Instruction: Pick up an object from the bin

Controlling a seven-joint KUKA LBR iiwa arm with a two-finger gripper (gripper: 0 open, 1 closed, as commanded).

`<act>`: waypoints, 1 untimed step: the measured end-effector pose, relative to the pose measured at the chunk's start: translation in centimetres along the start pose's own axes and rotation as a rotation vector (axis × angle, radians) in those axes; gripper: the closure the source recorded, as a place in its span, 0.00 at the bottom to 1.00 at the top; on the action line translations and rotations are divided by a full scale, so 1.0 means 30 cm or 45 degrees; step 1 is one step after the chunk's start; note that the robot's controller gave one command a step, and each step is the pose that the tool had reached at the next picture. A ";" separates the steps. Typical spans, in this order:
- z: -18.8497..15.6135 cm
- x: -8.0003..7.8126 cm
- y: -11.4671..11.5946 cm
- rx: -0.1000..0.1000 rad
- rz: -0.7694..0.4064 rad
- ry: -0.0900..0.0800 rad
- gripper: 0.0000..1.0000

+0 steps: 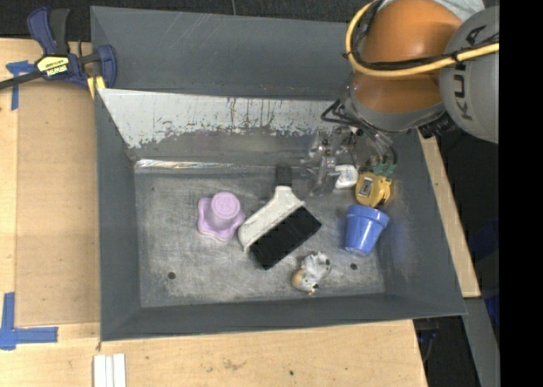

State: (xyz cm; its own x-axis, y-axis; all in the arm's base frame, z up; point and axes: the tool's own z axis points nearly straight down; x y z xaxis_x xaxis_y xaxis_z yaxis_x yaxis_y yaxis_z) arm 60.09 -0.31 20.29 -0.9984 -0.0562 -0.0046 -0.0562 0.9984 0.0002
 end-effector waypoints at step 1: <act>0.001 0.001 0.000 0.000 0.000 0.001 1.00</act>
Offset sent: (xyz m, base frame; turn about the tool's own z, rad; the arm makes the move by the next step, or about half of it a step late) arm 0.0046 0.0095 -0.0653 -0.3417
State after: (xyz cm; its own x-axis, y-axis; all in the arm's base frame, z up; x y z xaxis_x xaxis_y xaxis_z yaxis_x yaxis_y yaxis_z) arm 60.07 -0.31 20.26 -0.9984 -0.0561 -0.0040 -0.0561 0.9984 0.0002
